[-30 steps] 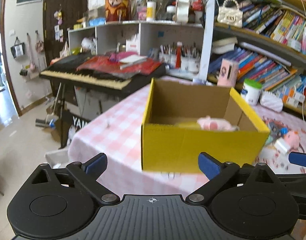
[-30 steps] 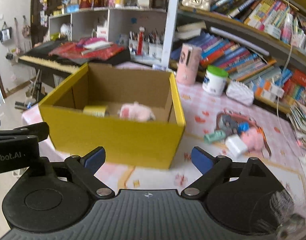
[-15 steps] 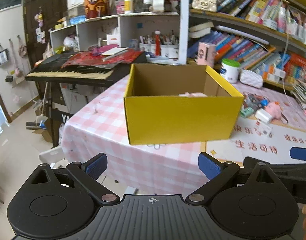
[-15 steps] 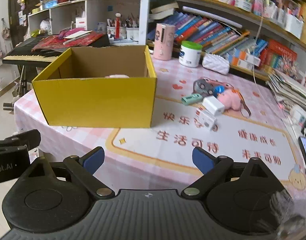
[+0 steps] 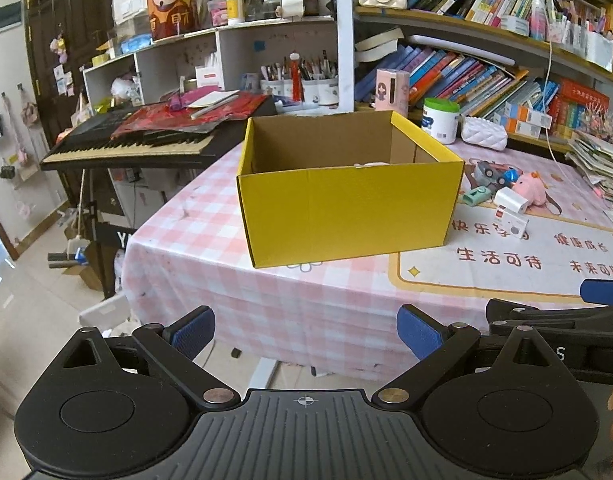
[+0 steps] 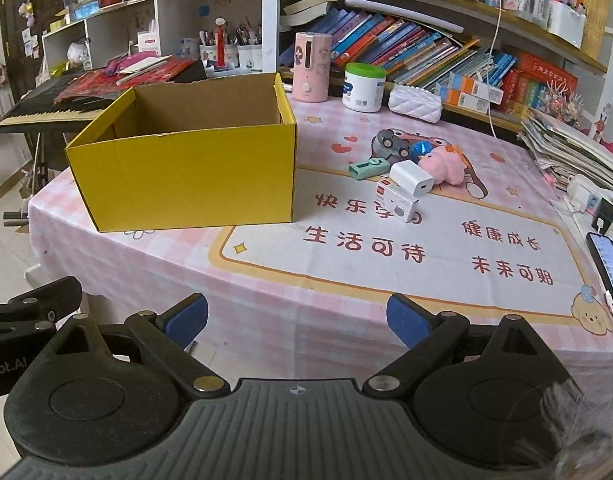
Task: Organize objects
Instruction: 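Lift both open tools out of the box and back from it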
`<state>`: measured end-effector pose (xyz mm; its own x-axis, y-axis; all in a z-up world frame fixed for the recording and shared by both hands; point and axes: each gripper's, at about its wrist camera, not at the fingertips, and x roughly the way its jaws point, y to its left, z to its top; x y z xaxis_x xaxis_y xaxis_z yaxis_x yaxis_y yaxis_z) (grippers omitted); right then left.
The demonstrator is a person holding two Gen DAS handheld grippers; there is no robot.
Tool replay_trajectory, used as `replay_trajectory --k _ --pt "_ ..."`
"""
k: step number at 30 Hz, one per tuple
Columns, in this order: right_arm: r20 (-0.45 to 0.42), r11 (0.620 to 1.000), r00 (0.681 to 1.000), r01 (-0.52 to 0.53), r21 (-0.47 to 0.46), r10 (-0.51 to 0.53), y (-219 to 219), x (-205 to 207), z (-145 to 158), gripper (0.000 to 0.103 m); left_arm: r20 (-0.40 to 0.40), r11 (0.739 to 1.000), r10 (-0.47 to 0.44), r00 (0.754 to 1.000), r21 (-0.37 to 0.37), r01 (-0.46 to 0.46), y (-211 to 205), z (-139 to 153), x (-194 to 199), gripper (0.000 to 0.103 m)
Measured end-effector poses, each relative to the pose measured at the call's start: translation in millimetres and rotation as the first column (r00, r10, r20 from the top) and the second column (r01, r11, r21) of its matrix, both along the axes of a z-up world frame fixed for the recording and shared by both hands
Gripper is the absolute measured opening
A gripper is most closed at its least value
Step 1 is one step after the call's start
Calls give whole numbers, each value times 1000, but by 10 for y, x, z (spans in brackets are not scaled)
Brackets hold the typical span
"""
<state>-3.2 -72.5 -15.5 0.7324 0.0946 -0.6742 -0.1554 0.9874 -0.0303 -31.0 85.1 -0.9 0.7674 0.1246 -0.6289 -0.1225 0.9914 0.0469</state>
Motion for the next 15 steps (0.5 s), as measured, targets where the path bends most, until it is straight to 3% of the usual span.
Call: replay_trajectory --k 15 --pt "-12 999 999 35 -7 -35 -76 -91 17 98 -16 999 -41 999 -2 41 -50 -20 -18 99"
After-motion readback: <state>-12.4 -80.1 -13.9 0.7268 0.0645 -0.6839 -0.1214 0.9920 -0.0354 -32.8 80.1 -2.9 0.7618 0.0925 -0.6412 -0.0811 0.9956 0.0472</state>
